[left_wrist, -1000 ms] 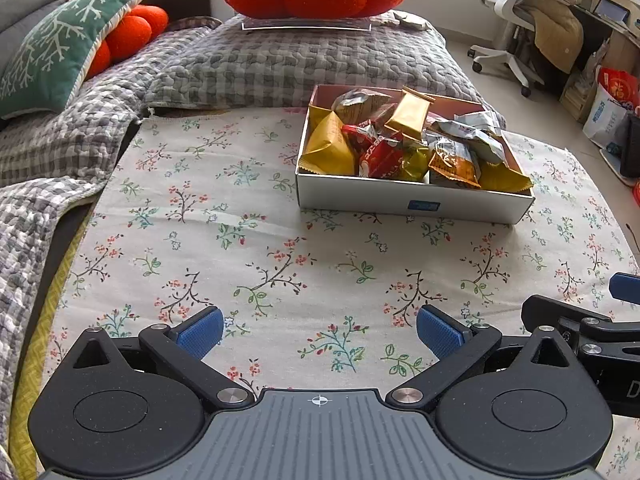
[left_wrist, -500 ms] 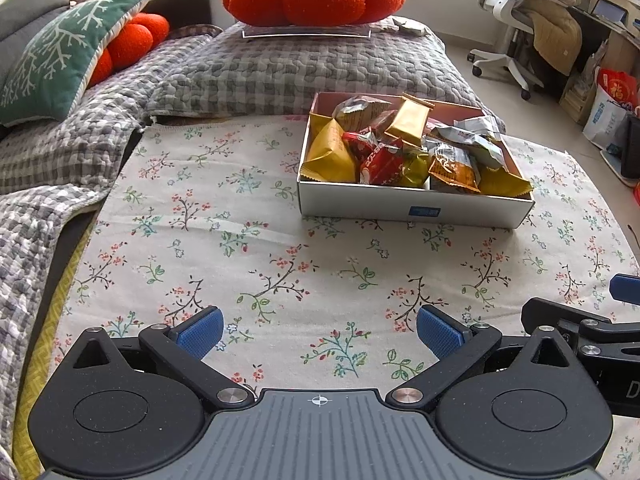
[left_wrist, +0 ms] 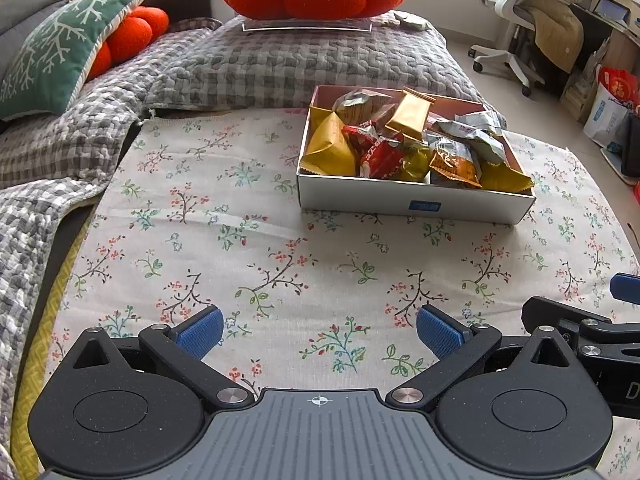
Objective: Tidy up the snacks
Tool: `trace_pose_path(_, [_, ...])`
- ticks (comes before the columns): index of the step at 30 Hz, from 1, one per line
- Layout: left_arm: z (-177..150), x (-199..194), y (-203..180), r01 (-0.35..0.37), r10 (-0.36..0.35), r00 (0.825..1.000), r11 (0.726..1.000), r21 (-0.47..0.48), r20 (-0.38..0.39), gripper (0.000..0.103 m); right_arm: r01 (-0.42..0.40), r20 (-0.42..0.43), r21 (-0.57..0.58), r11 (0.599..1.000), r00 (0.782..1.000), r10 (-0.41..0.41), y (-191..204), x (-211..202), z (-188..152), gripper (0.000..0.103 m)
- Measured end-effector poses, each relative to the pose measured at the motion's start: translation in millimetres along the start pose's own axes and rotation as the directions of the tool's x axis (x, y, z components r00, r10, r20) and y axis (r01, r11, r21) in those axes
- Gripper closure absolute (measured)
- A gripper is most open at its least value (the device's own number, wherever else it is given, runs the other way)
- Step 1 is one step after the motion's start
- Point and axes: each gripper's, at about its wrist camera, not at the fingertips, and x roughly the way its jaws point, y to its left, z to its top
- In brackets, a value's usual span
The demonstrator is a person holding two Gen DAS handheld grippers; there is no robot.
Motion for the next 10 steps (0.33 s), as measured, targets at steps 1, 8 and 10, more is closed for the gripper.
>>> trace_pose_path(1, [0.0, 0.0, 0.0, 0.0, 0.0, 1.0, 1.0, 0.0, 0.0, 0.0, 0.0, 0.0, 0.0, 1.0, 1.0, 0.0, 0.1, -0.1, -0.1, 0.003])
trace_pose_path(8, [-0.3, 0.2, 0.3, -0.002, 0.002, 1.0, 1.0, 0.0, 0.0, 0.0, 0.001, 0.0, 0.0, 1.0, 1.0, -0.001, 0.5, 0.2, 0.2, 0.003])
trace_pose_path(10, [-0.6, 0.2, 0.6, -0.003, 0.003, 1.0, 1.0, 0.0, -0.001, 0.0, 0.0, 0.0, 0.001, 1.0, 1.0, 0.0, 0.6, 0.2, 0.2, 0.003])
